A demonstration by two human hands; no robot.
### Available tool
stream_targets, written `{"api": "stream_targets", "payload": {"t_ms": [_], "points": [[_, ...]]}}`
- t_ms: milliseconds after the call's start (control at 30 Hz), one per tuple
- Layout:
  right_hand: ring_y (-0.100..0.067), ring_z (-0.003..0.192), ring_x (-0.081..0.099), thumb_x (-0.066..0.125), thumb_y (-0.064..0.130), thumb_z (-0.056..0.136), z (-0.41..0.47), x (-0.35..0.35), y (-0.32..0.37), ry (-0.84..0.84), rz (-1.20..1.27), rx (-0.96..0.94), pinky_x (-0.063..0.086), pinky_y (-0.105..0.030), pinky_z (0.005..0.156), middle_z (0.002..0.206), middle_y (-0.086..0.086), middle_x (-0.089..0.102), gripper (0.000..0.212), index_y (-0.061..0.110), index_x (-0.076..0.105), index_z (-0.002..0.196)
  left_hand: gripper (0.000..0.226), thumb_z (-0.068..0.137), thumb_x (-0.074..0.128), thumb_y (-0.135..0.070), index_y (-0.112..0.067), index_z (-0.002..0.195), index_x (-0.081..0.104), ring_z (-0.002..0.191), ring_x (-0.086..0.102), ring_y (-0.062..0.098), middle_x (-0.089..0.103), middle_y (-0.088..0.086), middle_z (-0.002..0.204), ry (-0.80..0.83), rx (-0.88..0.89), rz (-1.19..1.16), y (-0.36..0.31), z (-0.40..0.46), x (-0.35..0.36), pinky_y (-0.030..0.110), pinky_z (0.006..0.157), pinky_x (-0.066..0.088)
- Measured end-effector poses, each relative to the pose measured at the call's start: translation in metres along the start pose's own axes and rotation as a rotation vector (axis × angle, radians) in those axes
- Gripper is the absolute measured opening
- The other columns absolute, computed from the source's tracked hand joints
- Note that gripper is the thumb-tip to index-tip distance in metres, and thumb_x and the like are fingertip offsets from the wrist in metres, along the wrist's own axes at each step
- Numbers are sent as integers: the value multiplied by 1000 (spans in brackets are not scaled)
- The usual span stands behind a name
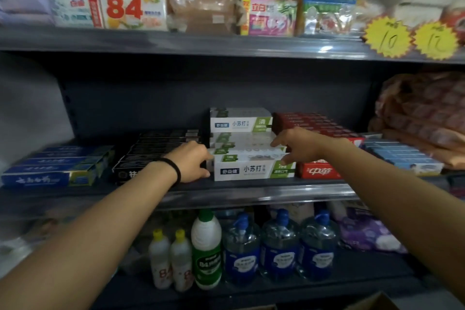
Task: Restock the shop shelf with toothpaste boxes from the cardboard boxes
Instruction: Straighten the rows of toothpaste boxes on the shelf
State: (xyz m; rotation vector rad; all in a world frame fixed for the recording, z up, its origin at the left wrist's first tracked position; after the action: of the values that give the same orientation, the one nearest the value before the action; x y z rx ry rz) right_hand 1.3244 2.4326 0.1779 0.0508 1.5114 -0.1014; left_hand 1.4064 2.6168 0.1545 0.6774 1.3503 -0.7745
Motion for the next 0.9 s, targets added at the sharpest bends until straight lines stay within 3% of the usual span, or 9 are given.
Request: {"api": "stream_targets", "payload": {"t_ms": [100, 200, 400, 500, 567, 633, 767, 900], "points": [[-18, 122, 50, 72, 24, 84, -8, -4, -16, -28, 12, -4, 40, -30, 101, 139, 0, 51, 58, 18, 51, 137, 28, 86, 67, -23, -20, 114, 68, 90, 59, 19, 66, 4, 100, -23, -35, 1, -4, 8, -1, 23, 70, 41], [-18, 117, 53, 70, 22, 85, -7, -5, -30, -24, 13, 4, 44, -33, 100, 133, -1, 55, 53, 18, 53, 135, 28, 86, 66, -18, -17, 114, 68, 91, 61, 20, 67, 5, 102, -26, -86, -17, 3, 24, -1, 26, 73, 46], [-18, 115, 55, 68, 16, 87, 20, -5, -51, -7, 42, 37, 42, -29, 96, 129, -2, 59, 46, 15, 55, 132, 19, 88, 63, -15, -10, 104, 70, 76, 53, 15, 54, -5, 77, -2, -65, -35, 9, 70, -3, 24, 67, 39], [-17, 113, 55, 66, 15, 88, 43, 0, -62, 17, 73, 62, 44, -31, 96, 128, -3, 60, 43, 17, 57, 130, 7, 88, 61, -10, -7, 85, 67, 72, 52, 18, 46, -6, 69, 1, -75, -60, 14, 93, -4, 25, 66, 39], [-17, 114, 54, 65, 15, 90, 56, 4, -68, 34, 64, 73, 42, -29, 94, 128, -2, 59, 42, 17, 57, 131, 26, 87, 61, -9, -19, 63, 58, 63, 48, 14, 46, -5, 64, 9, -102, -62, 25, 108, 1, 24, 62, 38], [-19, 117, 53, 63, 15, 91, 69, 9, -72, 54, 46, 77, 41, -27, 93, 131, -1, 56, 42, 16, 56, 133, 26, 87, 59, -9, -13, 62, 57, 62, 48, 14, 51, -1, 67, 28, -131, -59, 40, 121, 8, 24, 61, 38], [-20, 114, 54, 59, 15, 93, 93, 21, -76, 87, 0, 55, 45, -32, 95, 128, 1, 56, 34, 17, 61, 127, 15, 89, 56, -12, -8, 92, 70, 81, 59, 20, 63, 5, 89, 75, -181, -45, 62, 141, 25, 25, 66, 42], [-22, 115, 55, 60, 17, 91, 120, 39, -80, 104, -1, 37, 46, -38, 98, 131, -1, 56, 38, 21, 59, 129, 19, 88, 54, -5, -12, 71, 57, 76, 56, 19, 60, 5, 86, 85, -215, -13, 75, 157, 41, 27, 64, 40]]}}
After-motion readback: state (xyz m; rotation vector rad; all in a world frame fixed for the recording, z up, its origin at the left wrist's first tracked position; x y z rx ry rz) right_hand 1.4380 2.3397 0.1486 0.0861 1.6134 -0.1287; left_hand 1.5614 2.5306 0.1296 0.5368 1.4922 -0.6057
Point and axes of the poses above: each hand's wrist, its own z-axis towards the middle knuckle, its own x-axis out of the palm, y = z × x, the point moved 10 cm from there along z, towards the middle knuckle
